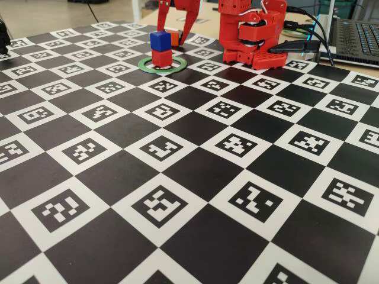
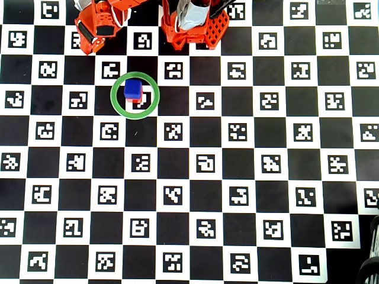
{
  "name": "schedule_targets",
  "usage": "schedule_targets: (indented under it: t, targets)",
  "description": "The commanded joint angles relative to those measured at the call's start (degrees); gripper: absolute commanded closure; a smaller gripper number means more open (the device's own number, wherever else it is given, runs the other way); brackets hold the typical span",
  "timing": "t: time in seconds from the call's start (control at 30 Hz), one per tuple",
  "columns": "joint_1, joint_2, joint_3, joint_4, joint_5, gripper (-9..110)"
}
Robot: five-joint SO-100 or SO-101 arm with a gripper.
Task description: Grab the red cube then put it in the green circle then put the blue cube on top and finally the orange cube on top
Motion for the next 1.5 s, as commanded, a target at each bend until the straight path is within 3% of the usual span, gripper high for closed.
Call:
schedule_targets:
  t: [0.0, 0.3, 0.5, 1.0, 1.2, 1.47]
  targets:
    - [0.35, 2.9, -0.88, -0.88, 0.26, 88]
    - [0.26, 3.16, -2.37, -0.18, -0.35, 91]
    - [-1.49, 4.39, -11.69, 7.91, -0.88, 91]
    - [-23.03, 4.48, -40.61, 36.3, -4.13, 90]
    - [-33.13, 6.77, -42.28, 44.03, -3.52, 90]
    - [-40.17, 11.25, -38.23, 44.12, -2.11, 90]
